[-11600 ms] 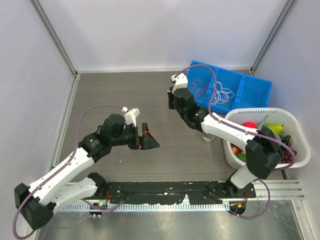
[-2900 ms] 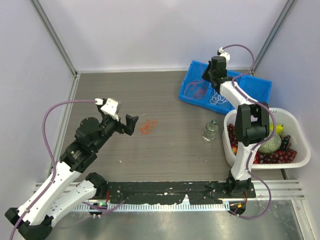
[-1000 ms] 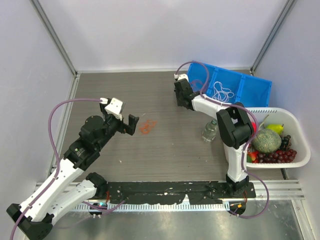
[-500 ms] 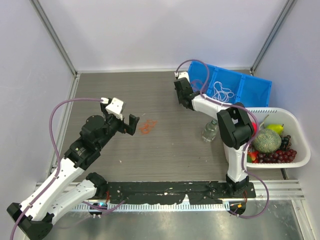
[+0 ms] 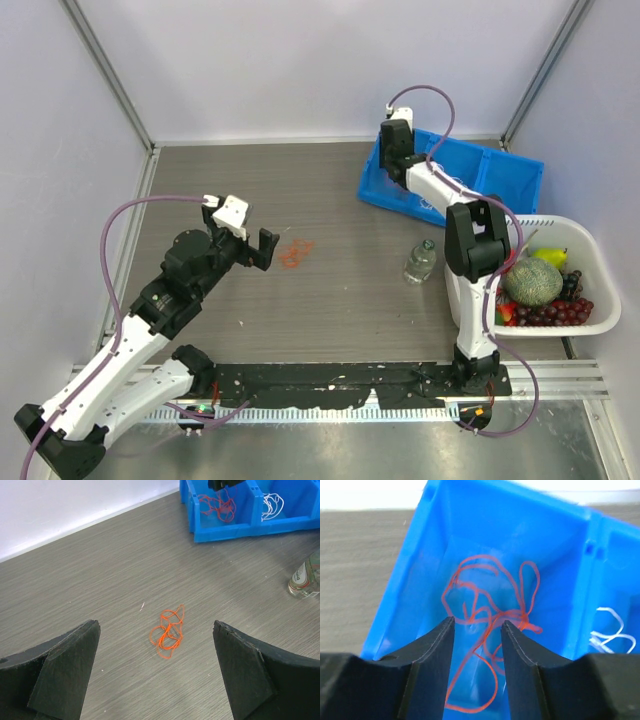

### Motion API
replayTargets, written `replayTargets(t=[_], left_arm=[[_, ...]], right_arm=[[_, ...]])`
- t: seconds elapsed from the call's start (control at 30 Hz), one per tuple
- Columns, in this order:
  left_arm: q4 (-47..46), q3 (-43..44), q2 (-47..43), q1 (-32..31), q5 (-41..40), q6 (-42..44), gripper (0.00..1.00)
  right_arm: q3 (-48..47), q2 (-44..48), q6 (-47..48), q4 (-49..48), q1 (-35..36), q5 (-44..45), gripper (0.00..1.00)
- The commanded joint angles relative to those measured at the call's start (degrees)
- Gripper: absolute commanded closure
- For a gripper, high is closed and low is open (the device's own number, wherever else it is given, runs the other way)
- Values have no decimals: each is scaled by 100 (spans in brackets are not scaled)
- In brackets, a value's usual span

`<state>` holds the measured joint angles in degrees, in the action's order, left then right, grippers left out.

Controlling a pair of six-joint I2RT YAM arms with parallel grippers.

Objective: Untangle the cables

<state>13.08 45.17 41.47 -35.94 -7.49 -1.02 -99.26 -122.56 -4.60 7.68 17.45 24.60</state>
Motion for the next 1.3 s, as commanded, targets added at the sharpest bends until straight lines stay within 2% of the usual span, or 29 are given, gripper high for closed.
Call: replayTargets(t=[0.0,0.2,0.33,0.4,0.47,0.57,0.67,0.87,0.97,1.07,1.27], left_arm=[[-245,10,10,-18,-16,23,0],[-236,18,36,-9,-7,23,0],[-245,10,36,-27,-7,14,0],[-245,10,62,-27,19,-4,0],[-236,10,80,-18,28,-4,0],[-245,18,89,-18,10,5,0],[-245,10,89,-27,10,-4,0],[-245,1,133,-27,-25,5,0],[-245,10,159,-27,10,5,0],[-245,10,168,-27,10,-4,0],[-236,10,142,-27,19,-4,0]], right_arm=[[406,776,-181,383,504,9,52],[1777,1928,-506,366,961,387,49],[2217,2359,-656,234,1488,511,49],[2384,2508,-866,207,1717,415,49],[2630,2579,-1200,-2,1848,-232,50],[3070,2492,-1534,-1141,2165,-1263,50],[2765,1818,-1780,-1243,2516,-1703,50],[2508,1130,-2508,-1523,2904,-1739,51],[2841,1155,-3054,-1910,2948,-1827,55],[3062,1252,-3485,-2086,3018,-1546,55],[3264,1472,-3600,-2130,3045,-1264,55]])
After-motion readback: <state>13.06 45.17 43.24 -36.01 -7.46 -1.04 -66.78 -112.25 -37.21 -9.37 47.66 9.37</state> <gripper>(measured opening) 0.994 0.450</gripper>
